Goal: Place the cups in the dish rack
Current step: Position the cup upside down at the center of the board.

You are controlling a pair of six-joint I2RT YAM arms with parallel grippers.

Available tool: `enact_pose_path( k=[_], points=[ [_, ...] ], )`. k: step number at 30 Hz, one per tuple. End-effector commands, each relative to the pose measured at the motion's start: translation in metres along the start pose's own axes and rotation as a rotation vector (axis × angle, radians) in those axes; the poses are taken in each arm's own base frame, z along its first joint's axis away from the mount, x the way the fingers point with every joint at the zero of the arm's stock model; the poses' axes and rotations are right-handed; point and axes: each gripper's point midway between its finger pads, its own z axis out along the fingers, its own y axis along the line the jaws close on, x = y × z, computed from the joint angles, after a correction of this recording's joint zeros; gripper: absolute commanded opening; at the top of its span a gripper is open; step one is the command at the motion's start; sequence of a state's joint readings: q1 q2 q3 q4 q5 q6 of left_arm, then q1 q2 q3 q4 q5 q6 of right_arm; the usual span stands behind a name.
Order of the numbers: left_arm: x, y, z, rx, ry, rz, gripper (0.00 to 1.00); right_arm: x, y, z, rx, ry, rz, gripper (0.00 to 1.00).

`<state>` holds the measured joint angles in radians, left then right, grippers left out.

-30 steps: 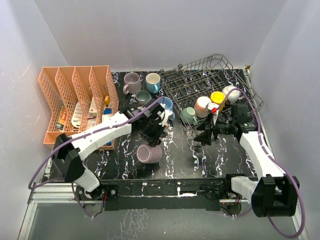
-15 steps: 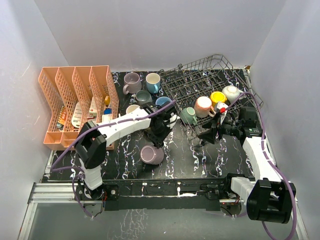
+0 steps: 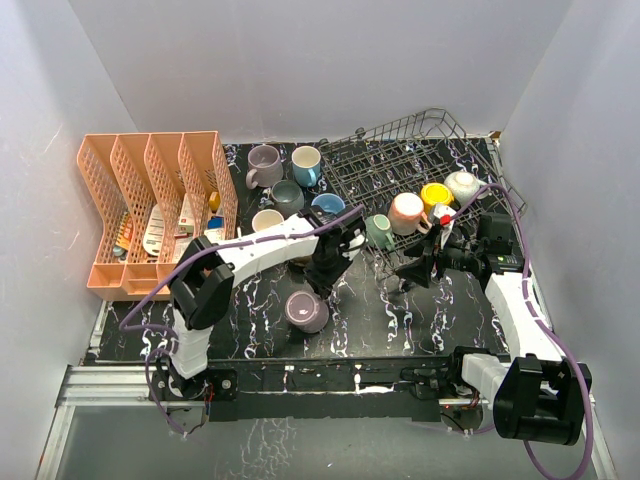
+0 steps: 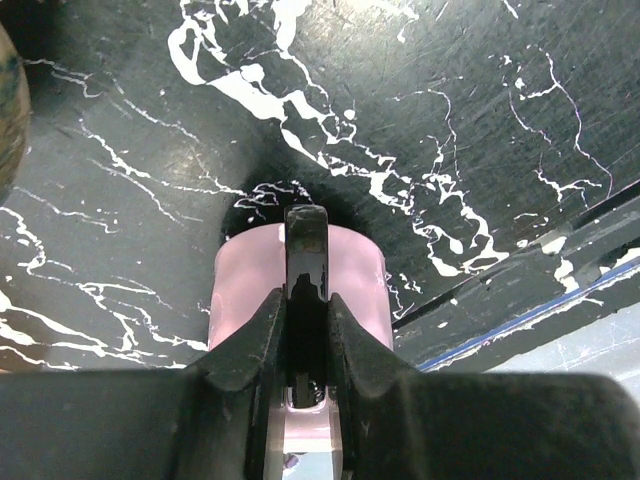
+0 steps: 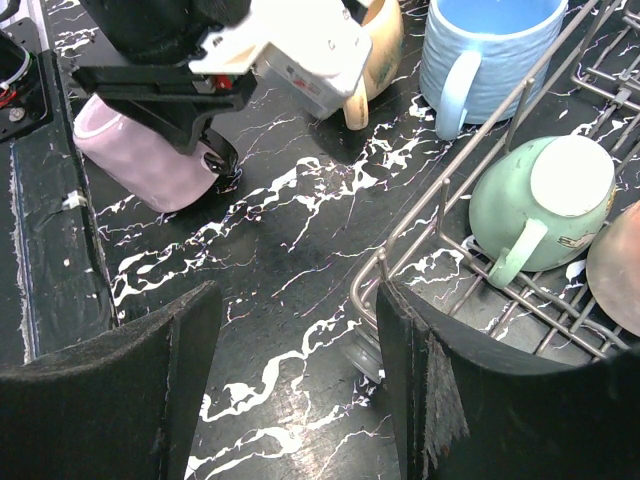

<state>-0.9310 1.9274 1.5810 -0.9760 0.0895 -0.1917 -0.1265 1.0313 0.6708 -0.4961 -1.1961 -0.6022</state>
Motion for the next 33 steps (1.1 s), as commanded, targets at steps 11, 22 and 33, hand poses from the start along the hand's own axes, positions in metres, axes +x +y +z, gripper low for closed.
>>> enact_pose_path(
  k=[11, 22, 33],
  points=[
    [-0.004, -0.019, 0.010, 0.032, 0.029, 0.000, 0.02, -0.011, -0.005, -0.001, 0.005, -0.021, -0.074, 0.65],
    [-0.009, -0.024, 0.008, 0.043, -0.004, 0.000, 0.16, -0.011, -0.004, -0.002, 0.003, -0.022, -0.077, 0.65],
    [-0.017, -0.030, -0.007, 0.058, -0.064, 0.003, 0.28, -0.011, -0.002, -0.002, -0.005, -0.024, -0.078, 0.65]
  ],
)
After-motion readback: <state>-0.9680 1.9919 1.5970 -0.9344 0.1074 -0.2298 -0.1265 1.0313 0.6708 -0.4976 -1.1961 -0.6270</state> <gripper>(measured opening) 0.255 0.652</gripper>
